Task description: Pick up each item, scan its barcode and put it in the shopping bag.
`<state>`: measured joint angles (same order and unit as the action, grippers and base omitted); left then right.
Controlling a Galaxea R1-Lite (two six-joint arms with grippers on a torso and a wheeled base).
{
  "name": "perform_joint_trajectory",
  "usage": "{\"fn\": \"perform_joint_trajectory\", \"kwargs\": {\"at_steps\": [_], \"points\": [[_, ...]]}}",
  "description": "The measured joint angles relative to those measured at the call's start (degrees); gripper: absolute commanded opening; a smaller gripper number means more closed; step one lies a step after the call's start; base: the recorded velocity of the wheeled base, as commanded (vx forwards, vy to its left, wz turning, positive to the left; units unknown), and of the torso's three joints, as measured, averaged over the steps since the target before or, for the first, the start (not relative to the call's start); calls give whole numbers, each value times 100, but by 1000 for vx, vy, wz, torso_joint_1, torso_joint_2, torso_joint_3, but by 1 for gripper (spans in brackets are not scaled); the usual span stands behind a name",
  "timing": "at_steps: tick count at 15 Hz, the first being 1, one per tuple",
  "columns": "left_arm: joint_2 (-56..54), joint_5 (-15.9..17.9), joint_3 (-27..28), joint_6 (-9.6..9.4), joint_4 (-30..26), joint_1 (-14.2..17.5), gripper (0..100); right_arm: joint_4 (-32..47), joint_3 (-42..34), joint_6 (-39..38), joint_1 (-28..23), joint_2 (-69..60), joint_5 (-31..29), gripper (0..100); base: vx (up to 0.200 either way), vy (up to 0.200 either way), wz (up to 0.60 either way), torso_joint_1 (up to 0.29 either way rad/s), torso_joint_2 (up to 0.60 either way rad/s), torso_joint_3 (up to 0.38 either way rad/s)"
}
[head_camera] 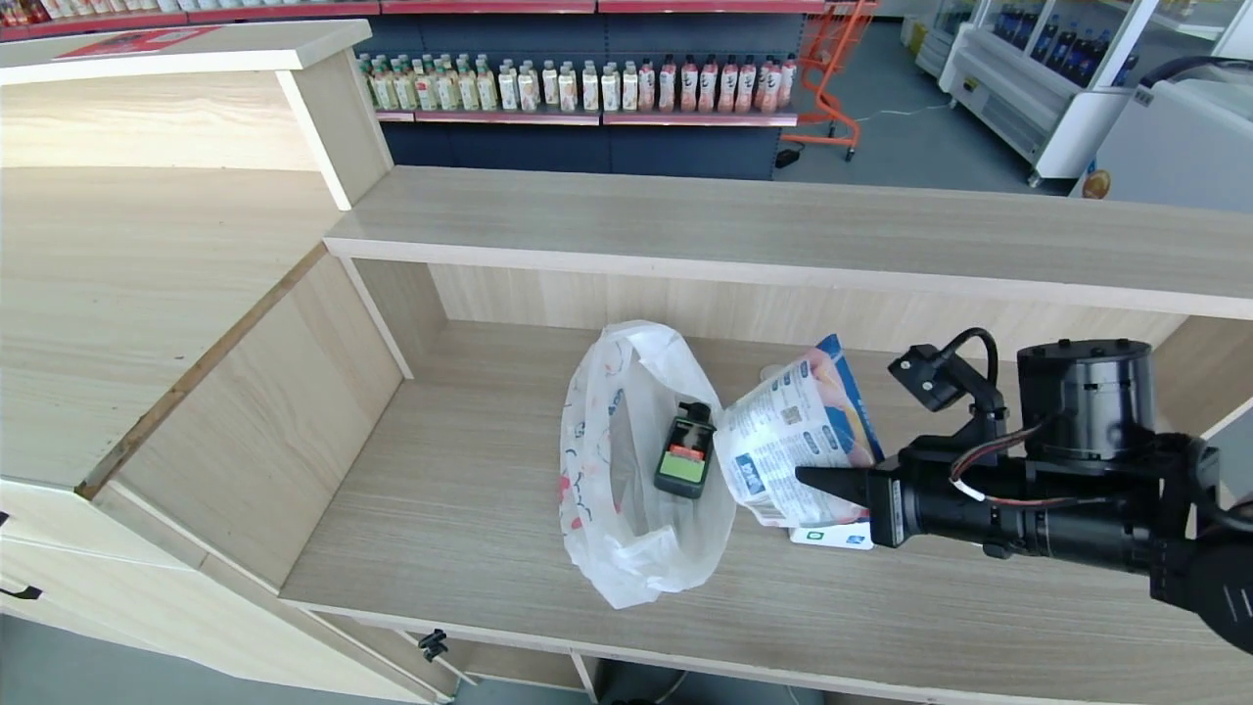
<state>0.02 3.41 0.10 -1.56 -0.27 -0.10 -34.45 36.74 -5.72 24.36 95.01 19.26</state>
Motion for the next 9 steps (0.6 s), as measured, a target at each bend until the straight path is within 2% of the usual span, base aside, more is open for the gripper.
{"fn": "perform_joint_trajectory", "kwargs": {"at_steps": [4,9], "points": [[0,2,0,0,0,0,100,-786,195,501,439,1100,-208,0,0,0,0,0,0,0],[0,2,0,-2,0,0,100,-995,1242,770,699,2339,-464,0,0,0,0,0,0,0]]}}
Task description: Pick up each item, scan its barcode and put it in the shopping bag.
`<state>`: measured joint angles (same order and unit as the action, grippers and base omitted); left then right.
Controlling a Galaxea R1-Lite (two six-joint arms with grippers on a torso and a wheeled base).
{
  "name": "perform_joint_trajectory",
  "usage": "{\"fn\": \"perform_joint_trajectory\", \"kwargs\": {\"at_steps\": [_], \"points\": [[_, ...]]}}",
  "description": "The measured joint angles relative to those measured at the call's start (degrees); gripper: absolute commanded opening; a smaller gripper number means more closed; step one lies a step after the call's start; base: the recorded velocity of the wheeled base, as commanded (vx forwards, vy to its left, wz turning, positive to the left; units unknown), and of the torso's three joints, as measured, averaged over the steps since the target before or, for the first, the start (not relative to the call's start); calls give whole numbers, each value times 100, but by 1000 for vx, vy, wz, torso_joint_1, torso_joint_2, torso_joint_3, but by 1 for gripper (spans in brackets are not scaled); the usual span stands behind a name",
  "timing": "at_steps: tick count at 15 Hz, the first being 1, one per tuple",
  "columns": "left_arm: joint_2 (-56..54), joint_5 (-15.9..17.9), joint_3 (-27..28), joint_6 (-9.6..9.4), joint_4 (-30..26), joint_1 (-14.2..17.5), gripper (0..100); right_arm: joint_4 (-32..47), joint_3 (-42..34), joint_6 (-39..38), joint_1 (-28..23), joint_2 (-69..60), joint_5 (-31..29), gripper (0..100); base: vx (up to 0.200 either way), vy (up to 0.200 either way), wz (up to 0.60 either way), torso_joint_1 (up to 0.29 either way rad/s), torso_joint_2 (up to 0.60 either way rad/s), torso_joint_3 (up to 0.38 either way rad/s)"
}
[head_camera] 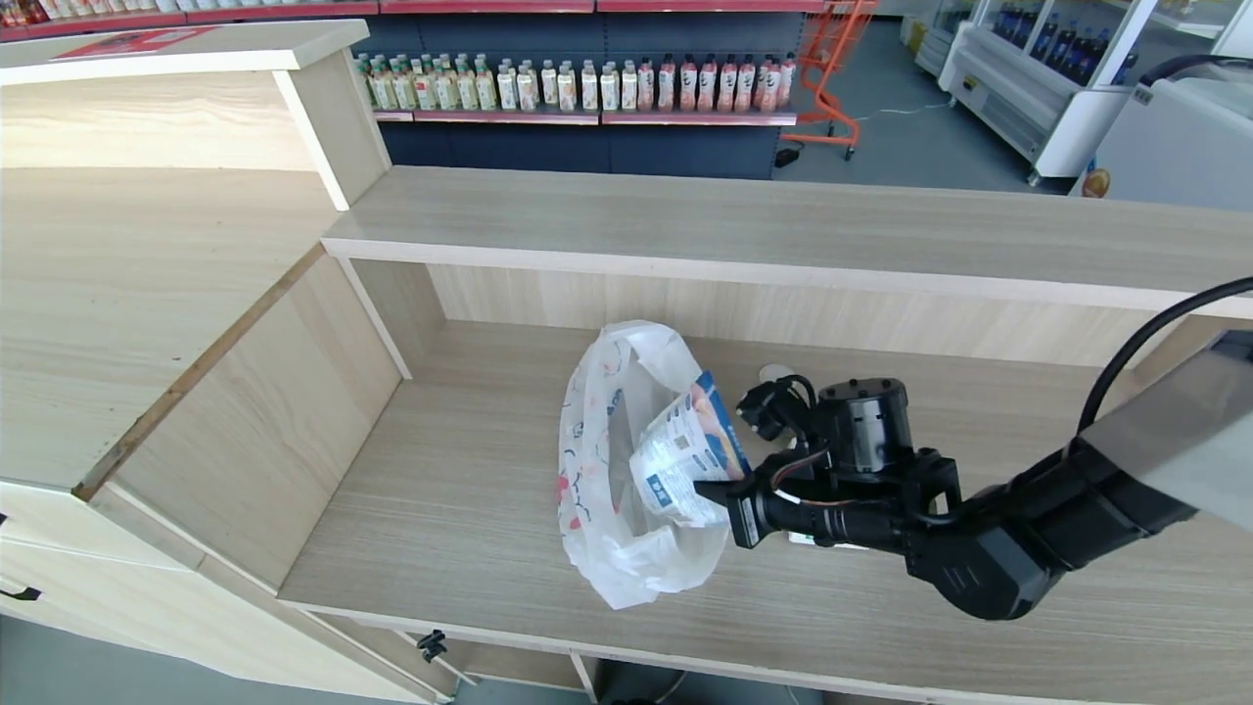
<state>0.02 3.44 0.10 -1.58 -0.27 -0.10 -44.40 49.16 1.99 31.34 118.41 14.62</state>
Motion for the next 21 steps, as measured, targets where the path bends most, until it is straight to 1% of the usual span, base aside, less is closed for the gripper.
{"fn": "perform_joint_trajectory", "kwargs": {"at_steps": [2,3,4,8,10,12,13,15,17,19,21], "points": [[0,0,0,0,0,0,100,-7,339,0,165,332,-34,0,0,0,0,0,0,0],[0,0,0,0,0,0,100,-10,433,0,212,456,-37,100,0,0,0,0,0,0],[0,0,0,0,0,0,100,-11,519,-43,243,551,-41,100,0,0,0,0,0,0],[0,-2,0,2,0,0,100,6,692,-694,283,551,-34,100,0,0,0,0,0,0],[0,0,-2,2,0,0,100,69,642,-1080,236,257,-23,100,0,0,0,0,0,0],[0,0,-2,0,0,0,100,406,435,-1395,82,-374,2,100,0,0,0,0,0,0],[0,0,-2,2,0,0,100,625,265,-1476,-39,-809,54,100,0,0,0,0,0,0],[0,-2,-2,0,0,0,100,1048,-215,-1438,-441,-1924,178,100,0,0,0,0,0,0],[0,0,-2,2,2,0,100,1468,-769,-1057,-926,-3174,126,100,0,0,0,0,0,0],[0,0,0,2,0,0,100,1975,-1421,-751,-1343,-4573,-236,100,0,0,0,0,0,0],[0,0,0,0,0,0,100,2565,-2265,-575,-1613,-6166,-870,100,0,0,0,0,0,0]]}}
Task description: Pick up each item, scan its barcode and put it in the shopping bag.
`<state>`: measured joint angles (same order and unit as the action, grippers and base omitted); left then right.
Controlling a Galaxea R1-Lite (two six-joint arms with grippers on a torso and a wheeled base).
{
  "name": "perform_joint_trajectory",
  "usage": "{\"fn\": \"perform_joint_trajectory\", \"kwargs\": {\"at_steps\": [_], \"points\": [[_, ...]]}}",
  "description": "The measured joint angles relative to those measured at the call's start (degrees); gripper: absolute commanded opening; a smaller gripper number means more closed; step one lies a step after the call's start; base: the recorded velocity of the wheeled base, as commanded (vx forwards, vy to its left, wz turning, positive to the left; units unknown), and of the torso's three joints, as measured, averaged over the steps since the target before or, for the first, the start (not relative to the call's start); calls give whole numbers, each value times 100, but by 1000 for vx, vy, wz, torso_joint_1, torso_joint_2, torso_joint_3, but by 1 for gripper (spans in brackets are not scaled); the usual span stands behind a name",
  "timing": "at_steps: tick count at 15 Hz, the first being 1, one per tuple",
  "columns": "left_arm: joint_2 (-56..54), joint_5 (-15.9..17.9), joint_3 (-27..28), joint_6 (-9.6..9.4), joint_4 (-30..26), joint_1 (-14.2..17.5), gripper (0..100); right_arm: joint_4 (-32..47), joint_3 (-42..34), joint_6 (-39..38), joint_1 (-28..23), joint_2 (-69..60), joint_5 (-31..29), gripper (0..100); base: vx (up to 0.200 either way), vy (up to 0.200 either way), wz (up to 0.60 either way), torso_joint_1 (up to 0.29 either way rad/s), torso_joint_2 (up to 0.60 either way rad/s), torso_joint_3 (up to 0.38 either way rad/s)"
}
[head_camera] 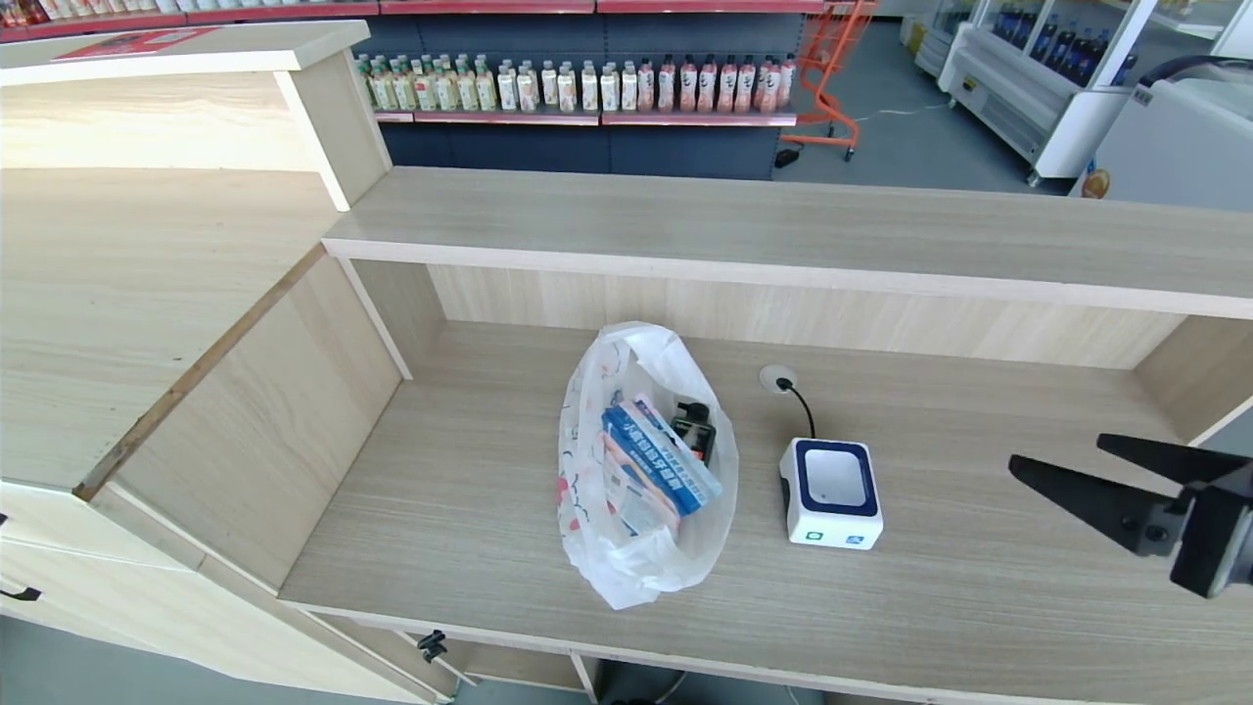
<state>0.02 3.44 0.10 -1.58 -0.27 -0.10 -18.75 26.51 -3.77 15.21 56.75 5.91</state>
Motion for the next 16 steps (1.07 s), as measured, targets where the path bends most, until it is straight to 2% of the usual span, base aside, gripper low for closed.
{"fn": "perform_joint_trajectory", "kwargs": {"at_steps": [2,5,8,11,12,16], "points": [[0,0,0,0,0,0,100,558,-887,130,-238,-1609,-446,100,0,0,0,0,0,0],[0,0,0,0,0,0,100,1339,-2010,334,-868,-3680,-527,100,0,0,0,0,0,0],[0,0,0,0,0,0,100,1796,-2533,579,-1379,-5031,-483,100,0,0,0,0,0,0],[0,0,0,0,0,0,100,1807,-2636,597,-1486,-5508,-479,100,0,0,0,0,0,0],[0,0,0,2,0,0,100,1815,-2644,606,-1488,-5581,-479,0,0,0,0,0,0,0],[0,0,0,2,0,0,100,1815,-2651,562,-1497,-5677,-479,0,0,0,0,0,0,0]]}}
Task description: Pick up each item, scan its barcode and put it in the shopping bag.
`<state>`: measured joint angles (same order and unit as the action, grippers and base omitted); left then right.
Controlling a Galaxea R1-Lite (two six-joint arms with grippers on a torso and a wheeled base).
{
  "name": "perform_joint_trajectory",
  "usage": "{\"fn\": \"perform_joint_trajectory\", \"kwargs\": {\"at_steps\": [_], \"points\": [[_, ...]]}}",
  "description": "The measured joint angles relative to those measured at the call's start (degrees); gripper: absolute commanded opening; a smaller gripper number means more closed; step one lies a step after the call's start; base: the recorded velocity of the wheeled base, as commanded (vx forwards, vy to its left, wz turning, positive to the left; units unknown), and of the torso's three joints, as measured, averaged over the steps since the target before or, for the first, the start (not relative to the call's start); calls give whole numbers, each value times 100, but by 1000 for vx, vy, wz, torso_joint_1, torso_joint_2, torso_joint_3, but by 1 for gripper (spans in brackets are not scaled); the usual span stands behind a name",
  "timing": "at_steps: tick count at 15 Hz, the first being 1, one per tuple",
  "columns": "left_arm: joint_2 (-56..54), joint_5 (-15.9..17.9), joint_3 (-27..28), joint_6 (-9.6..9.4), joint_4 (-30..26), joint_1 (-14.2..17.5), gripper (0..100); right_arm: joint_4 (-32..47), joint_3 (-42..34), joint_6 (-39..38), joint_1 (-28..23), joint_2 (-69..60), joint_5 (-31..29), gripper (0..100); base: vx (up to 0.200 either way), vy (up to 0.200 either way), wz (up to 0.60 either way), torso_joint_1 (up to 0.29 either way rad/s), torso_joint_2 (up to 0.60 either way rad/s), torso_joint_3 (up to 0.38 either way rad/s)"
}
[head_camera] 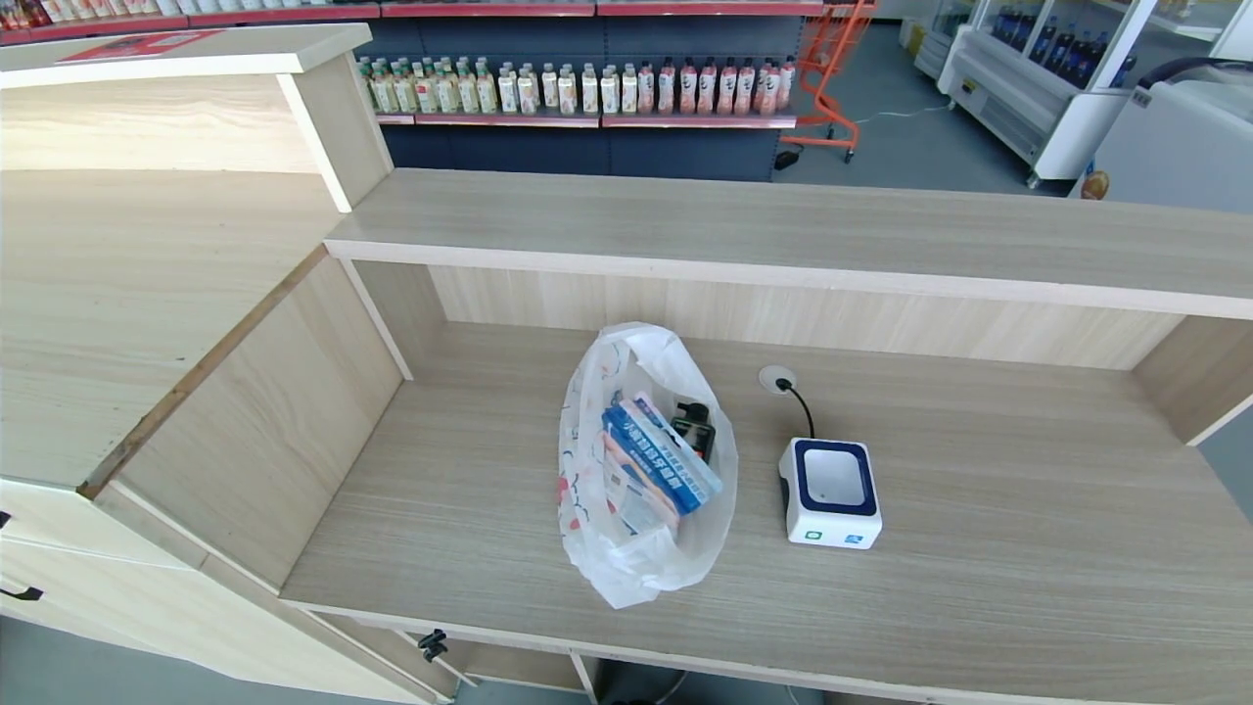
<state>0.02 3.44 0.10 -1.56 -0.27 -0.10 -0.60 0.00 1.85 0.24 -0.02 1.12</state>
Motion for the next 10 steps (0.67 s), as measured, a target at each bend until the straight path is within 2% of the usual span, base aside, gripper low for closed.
{"fn": "perform_joint_trajectory", "kwargs": {"at_steps": [9,10], "points": [[0,0,0,9,2,0,100,0,0,-5,0,-18,-1,0,0,0,0,0,0,0],[0,0,0,6,0,0,100,0,0,-2,0,-18,-1,0,0,-200,0,2,2,2]]}}
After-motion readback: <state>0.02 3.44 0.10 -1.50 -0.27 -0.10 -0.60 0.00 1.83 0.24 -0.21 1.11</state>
